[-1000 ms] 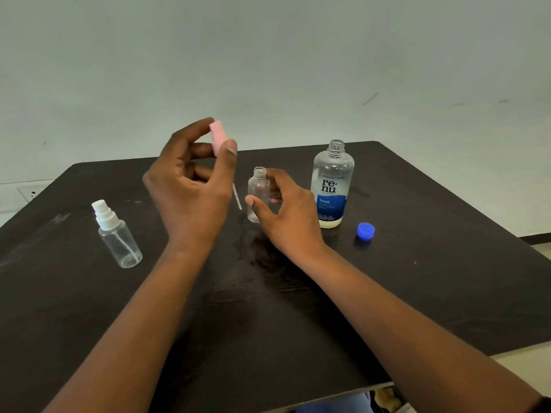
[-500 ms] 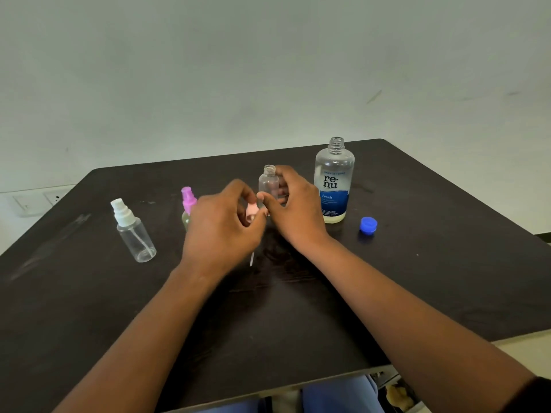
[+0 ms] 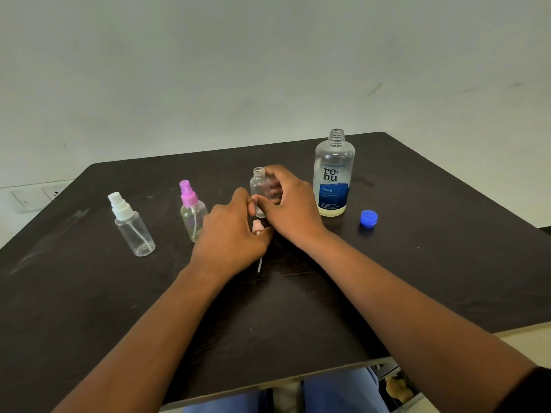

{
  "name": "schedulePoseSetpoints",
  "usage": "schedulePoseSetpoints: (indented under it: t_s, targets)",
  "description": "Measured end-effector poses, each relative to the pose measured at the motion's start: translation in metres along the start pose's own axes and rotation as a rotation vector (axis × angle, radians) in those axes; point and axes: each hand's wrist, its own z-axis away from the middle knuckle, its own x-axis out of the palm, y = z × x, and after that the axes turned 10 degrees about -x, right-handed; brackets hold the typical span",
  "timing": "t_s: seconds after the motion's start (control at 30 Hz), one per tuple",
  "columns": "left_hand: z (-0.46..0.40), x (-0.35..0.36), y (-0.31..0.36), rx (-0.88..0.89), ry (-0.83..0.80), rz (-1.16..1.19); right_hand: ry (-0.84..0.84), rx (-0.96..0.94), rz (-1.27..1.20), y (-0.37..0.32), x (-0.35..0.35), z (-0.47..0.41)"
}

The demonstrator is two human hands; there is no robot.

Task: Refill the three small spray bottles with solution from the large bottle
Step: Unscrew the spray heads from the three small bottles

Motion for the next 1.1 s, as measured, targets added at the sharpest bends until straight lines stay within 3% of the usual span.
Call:
schedulePoseSetpoints:
  t_s: [0.6,0.73,0.87,1.1]
  targets:
    - [0.003,-0.014,0.001,0.045,0.023,0.018,-0.041,0.028,-0.014,-0.003,-0.002,0.003]
    - [0.007,-0.036,0.009,0.173,0.326,-0.066,0.007,0.014,-0.011,-0.002,0.002,0.004]
    - [-0.001,-0.062,0.001,0.135,0.599,-0.107,0.062,-0.021,0.009,-0.006,0.004,0.004]
    - [0.0,-0.055,-0.03,-0.093,0.449,-0.093,0.195,-0.247,0.162,-0.015,0.0,0.004]
